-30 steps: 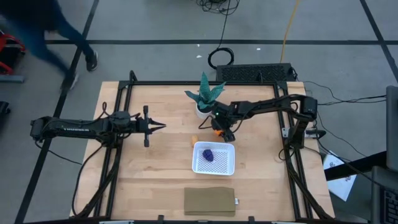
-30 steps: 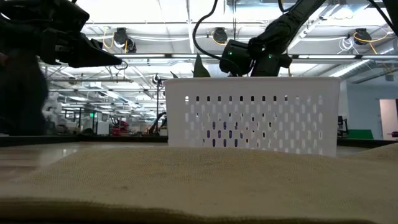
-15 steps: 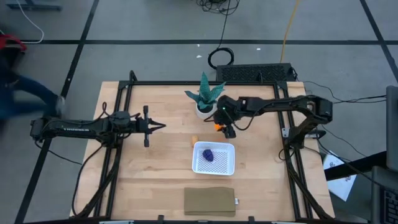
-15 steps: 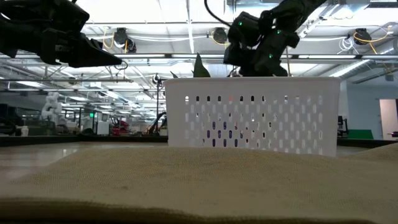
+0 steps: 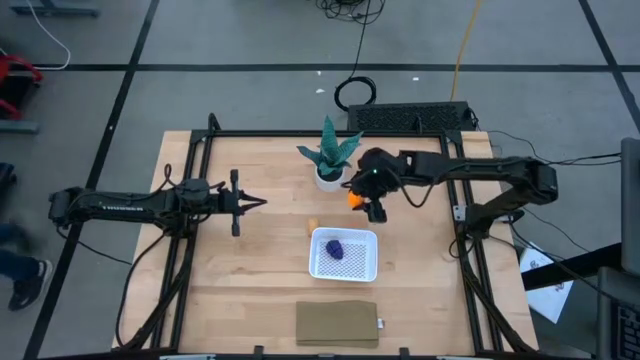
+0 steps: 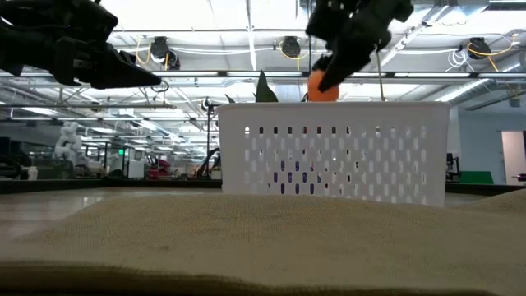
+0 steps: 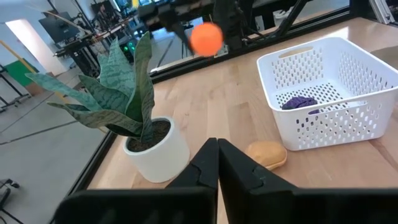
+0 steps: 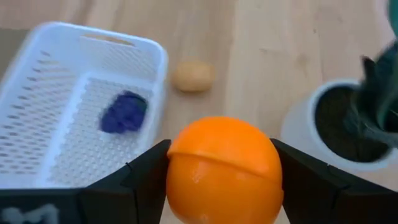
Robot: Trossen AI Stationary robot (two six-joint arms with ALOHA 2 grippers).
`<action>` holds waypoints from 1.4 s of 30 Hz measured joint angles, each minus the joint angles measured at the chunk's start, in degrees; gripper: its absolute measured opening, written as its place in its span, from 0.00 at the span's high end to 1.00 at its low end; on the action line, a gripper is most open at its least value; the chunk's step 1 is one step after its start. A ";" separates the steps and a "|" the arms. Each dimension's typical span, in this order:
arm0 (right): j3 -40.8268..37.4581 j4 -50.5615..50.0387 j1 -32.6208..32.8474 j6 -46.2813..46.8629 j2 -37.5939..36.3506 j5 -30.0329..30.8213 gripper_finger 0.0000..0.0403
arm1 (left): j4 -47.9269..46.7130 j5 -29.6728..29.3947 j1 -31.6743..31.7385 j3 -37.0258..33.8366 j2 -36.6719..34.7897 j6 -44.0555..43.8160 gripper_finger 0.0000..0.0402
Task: Pick and placing Produce into tupperware
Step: Put the orange into the white bin
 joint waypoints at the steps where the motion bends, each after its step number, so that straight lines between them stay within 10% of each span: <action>1: 0.92 -0.83 0.81 0.39 -0.01 -0.02 0.41 | 0.09 0.00 0.00 0.00 -0.02 0.00 0.99; 42: 3.61 1.04 14.27 9.00 0.03 -0.02 0.40 | 0.21 0.00 -0.02 0.00 -0.01 -1.42 0.92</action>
